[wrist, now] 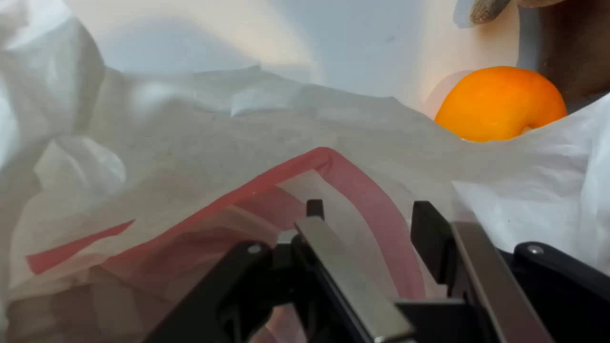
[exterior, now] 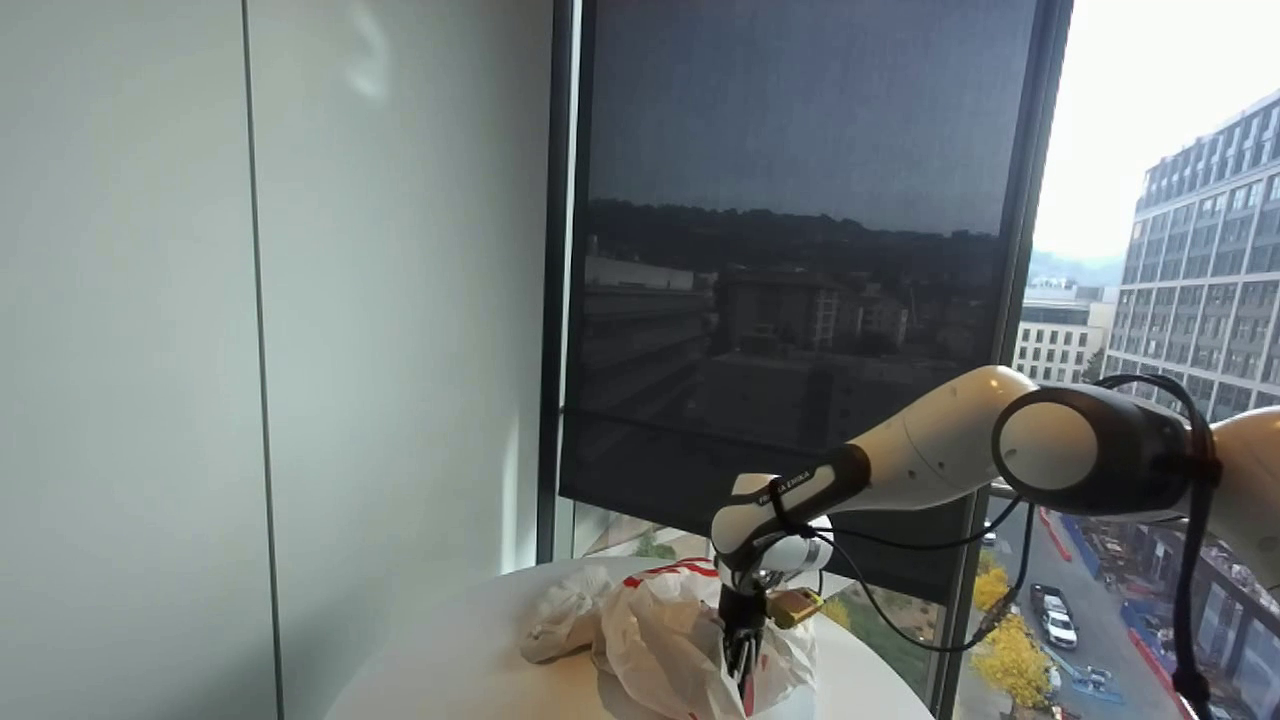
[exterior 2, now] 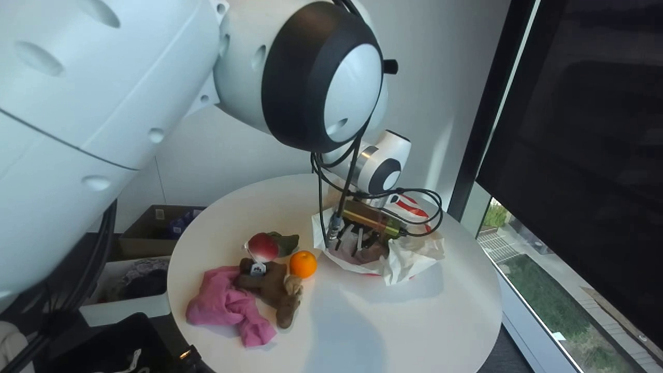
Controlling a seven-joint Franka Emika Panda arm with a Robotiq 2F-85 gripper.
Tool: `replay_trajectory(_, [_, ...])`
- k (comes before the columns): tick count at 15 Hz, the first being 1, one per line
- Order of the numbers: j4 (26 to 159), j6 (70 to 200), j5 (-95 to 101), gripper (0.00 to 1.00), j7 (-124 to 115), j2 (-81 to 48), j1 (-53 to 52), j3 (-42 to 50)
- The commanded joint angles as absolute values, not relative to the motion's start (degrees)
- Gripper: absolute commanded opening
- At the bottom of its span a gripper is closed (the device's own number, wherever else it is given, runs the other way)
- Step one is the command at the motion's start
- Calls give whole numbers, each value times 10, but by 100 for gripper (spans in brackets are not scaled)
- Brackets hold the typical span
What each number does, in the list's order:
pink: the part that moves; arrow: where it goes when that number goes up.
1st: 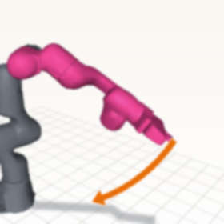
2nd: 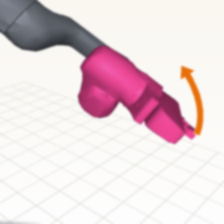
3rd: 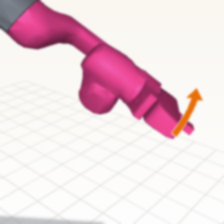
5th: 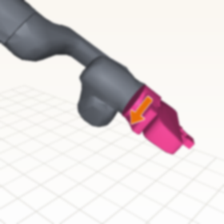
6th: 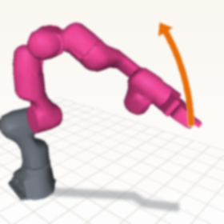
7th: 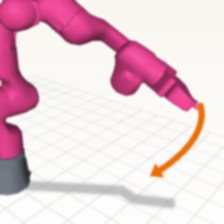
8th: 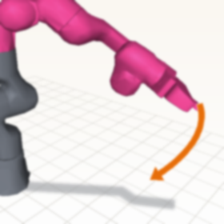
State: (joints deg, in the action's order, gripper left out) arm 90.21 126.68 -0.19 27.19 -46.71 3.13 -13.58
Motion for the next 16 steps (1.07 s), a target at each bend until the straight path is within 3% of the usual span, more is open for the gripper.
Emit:
replay_trajectory(1, [988,1319,-28,82,320,-404,34,-165])
replay_trajectory(3, [1024,1336,4,97,317,-375,10,-156])
replay_trajectory(4, [1038,1341,31,100,308,-362,-8,-143])
replay_trajectory(16, [1161,1389,270,100,215,-222,-92,-64])
